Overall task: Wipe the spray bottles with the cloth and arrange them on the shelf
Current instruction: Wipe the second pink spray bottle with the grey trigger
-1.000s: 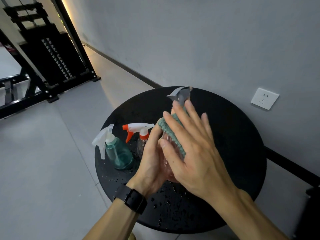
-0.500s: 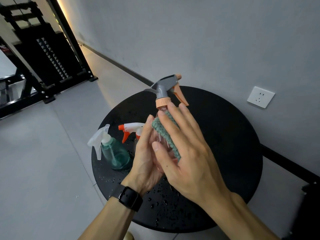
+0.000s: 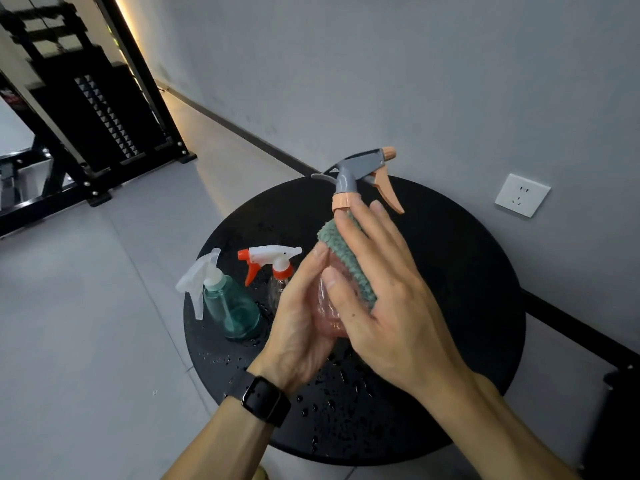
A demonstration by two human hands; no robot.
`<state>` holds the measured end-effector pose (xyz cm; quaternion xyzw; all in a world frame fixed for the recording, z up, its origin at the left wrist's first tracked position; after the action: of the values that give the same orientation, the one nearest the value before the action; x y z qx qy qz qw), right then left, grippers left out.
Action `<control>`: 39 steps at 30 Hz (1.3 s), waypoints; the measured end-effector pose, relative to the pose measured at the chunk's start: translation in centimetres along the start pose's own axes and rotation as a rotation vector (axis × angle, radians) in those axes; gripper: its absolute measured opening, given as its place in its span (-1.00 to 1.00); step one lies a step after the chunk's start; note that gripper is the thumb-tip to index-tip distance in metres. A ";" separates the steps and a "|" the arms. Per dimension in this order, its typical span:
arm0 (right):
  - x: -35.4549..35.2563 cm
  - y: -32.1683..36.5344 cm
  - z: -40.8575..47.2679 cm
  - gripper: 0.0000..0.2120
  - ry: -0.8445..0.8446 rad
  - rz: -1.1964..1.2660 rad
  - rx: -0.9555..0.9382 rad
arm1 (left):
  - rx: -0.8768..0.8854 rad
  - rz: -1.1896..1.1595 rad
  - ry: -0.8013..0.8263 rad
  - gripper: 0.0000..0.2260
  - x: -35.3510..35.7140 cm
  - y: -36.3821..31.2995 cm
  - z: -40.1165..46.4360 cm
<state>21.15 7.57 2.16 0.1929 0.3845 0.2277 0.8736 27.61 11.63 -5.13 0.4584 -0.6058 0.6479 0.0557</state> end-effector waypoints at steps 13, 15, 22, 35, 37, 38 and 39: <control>-0.2 0.6 0.2 -0.55 0.002 -0.087 -0.076 | -0.060 0.115 -0.034 -0.62 -0.7 0.8 0.3; -0.5 0.4 0.4 -0.57 0.005 -0.094 -0.076 | -0.104 0.123 -0.025 -0.56 -0.3 1.2 0.2; -0.3 0.1 0.4 -0.57 -0.013 -0.073 -0.062 | -0.066 0.115 -0.093 -0.64 -0.8 1.0 -0.1; 0.2 0.9 -0.3 -0.58 -0.092 0.007 -0.108 | -0.077 -0.020 -0.086 -0.44 -1.7 0.4 0.6; -0.1 0.7 -0.1 -0.58 -0.076 0.011 -0.108 | -0.073 0.030 -0.070 -0.48 -1.4 0.3 0.4; -0.3 0.6 0.1 -0.58 -0.069 0.011 -0.106 | -0.082 0.055 -0.057 -0.49 -1.1 0.3 0.3; -0.4 0.4 0.2 -0.58 -0.064 0.009 -0.103 | -0.096 0.083 -0.045 -0.50 -0.8 0.5 0.2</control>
<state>20.91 7.67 2.74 0.1568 0.3433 0.2445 0.8932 27.89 11.72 -6.02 0.4440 -0.6559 0.6093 0.0372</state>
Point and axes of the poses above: each hand's wrist, its own z-axis towards the middle knuckle, its own x-axis out of the palm, y = z × x, the point moved 9 cm from there along z, towards the middle knuckle, and after that the axes turned 10 degrees about -x, right-handed, at the moved point
